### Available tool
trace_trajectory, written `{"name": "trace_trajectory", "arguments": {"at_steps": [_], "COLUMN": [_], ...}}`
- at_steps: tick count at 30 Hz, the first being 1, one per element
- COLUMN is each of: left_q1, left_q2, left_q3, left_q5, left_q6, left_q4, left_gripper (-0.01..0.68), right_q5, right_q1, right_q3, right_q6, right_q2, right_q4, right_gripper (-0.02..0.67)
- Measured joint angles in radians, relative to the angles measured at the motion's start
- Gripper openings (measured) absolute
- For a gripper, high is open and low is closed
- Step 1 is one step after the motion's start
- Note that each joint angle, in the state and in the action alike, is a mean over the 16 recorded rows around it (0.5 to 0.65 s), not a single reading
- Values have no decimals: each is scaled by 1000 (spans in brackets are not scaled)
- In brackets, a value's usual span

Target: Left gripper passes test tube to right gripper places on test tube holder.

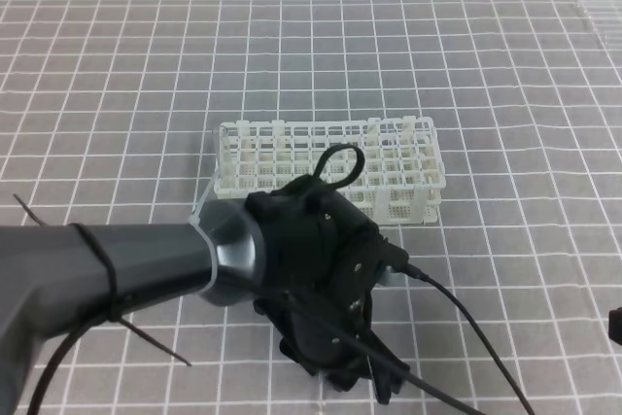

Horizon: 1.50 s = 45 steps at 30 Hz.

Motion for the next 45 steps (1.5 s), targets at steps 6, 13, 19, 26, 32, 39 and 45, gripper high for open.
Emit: {"name": "trace_trajectory", "arguments": {"at_steps": [6,13,19,26,32,39,45], "left_q1": [0,0,-1,-1,5,34,64], "left_q2": [10,18,-5,-81,-212,-419,-605], "left_q3": [-28,-79,-125,-149,-50,212,473], "left_q5": [32,93,157,170,42,-269,-598], "left_q6": [16,72,129,160,168,147,104], "left_q4": [3,7,14,51,76,85,81], "left_gripper": [12,9,7,7,6,5,6], "right_q5": [4,9,12,28,60,91,56], "right_q1": [0,0,0,0,0,13,98], "right_q3": [0,0,0,-9,-40,-99,-166], "right_q6": [-7,-18,-24,-32,-72,-145,-193], "right_q2": [0,0,0,6,37,116,216], "right_q4": [0,1,9,42,115,214,275], "right_gripper": [-1,-1,-1,-1,-1,-1,-1]}}
